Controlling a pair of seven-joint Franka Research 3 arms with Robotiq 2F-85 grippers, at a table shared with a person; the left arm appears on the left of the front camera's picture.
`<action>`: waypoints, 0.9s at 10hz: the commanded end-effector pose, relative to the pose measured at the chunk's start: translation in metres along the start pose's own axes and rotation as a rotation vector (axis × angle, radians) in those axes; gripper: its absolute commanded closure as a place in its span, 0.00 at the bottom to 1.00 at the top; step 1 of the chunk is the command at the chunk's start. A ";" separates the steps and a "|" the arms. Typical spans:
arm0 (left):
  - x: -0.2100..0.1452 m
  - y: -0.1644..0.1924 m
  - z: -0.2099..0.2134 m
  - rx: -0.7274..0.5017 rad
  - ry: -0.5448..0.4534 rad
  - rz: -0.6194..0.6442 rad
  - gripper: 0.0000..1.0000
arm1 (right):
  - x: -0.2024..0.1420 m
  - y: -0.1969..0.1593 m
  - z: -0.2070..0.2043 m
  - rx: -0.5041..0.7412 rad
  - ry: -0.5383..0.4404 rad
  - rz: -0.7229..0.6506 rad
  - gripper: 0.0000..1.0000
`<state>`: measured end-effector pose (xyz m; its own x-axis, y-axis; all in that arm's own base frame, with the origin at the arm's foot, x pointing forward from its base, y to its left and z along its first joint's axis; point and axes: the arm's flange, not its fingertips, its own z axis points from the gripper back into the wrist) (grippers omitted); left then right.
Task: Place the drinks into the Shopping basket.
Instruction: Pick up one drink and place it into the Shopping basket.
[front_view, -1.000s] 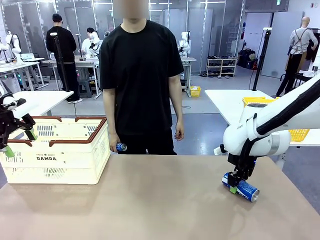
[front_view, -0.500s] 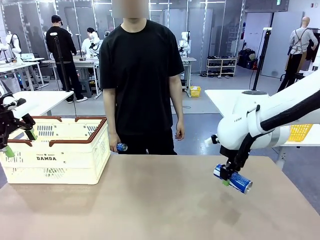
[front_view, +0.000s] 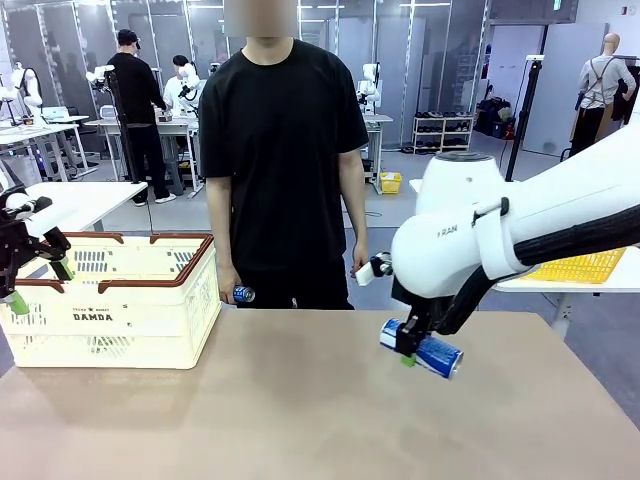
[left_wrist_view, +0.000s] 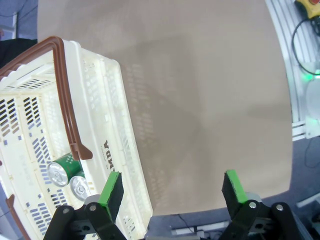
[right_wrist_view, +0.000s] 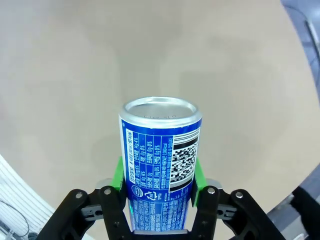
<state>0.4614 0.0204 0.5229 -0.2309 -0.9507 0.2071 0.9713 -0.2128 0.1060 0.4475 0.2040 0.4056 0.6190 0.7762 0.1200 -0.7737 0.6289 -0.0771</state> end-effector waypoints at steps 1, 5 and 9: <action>0.002 -0.002 -0.002 0.023 -0.009 0.018 0.00 | 0.021 0.018 -0.007 -0.011 -0.005 0.027 0.99; 0.002 -0.002 -0.002 0.023 -0.009 0.018 0.00 | 0.063 0.060 -0.039 -0.011 0.028 0.071 0.99; 0.002 -0.002 -0.002 0.023 -0.009 0.018 0.00 | 0.100 0.058 -0.073 0.003 0.005 -0.048 0.99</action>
<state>0.4614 0.0203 0.5228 -0.2310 -0.9507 0.2070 0.9713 -0.2128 0.1065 0.4613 0.3075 0.3435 0.6090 0.7871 0.0975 -0.7877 0.6147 -0.0424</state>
